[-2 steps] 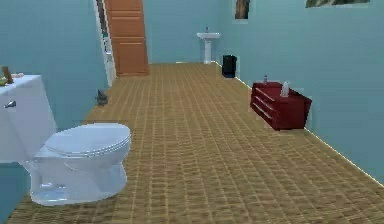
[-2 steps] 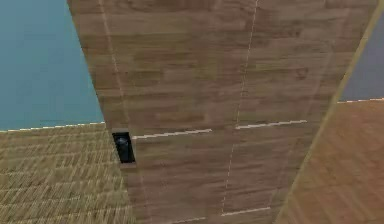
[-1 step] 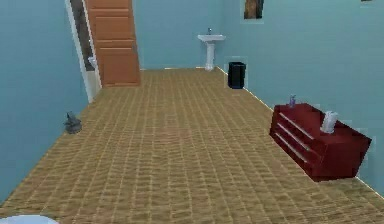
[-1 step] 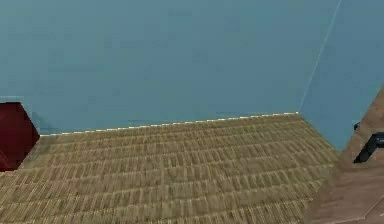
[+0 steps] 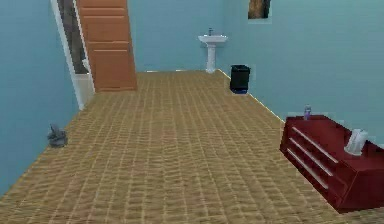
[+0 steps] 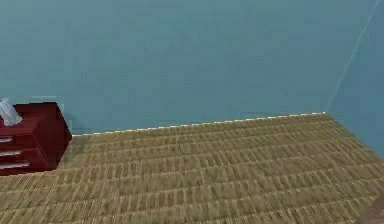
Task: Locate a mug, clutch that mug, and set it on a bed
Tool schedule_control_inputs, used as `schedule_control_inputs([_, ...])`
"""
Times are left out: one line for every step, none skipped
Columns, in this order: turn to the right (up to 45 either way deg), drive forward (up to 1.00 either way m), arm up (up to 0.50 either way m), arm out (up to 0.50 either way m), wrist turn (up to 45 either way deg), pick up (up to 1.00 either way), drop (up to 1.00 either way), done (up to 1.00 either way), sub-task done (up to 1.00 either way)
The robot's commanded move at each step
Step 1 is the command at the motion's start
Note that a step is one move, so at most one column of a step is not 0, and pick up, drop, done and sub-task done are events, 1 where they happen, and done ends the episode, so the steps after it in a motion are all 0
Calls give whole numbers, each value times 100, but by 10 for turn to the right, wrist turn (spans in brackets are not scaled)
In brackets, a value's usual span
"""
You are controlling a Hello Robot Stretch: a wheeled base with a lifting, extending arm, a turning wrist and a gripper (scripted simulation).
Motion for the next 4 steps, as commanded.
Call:
schedule_control_inputs([-90,0,0,0,0,0,0,0,0])
schedule_control_inputs([0,55,0,0,0,0,0,0,0])
schedule_control_inputs([-120,0,0,0,0,0,0,0,0])
schedule_control_inputs([0,100,0,0,0,0,0,0,0])
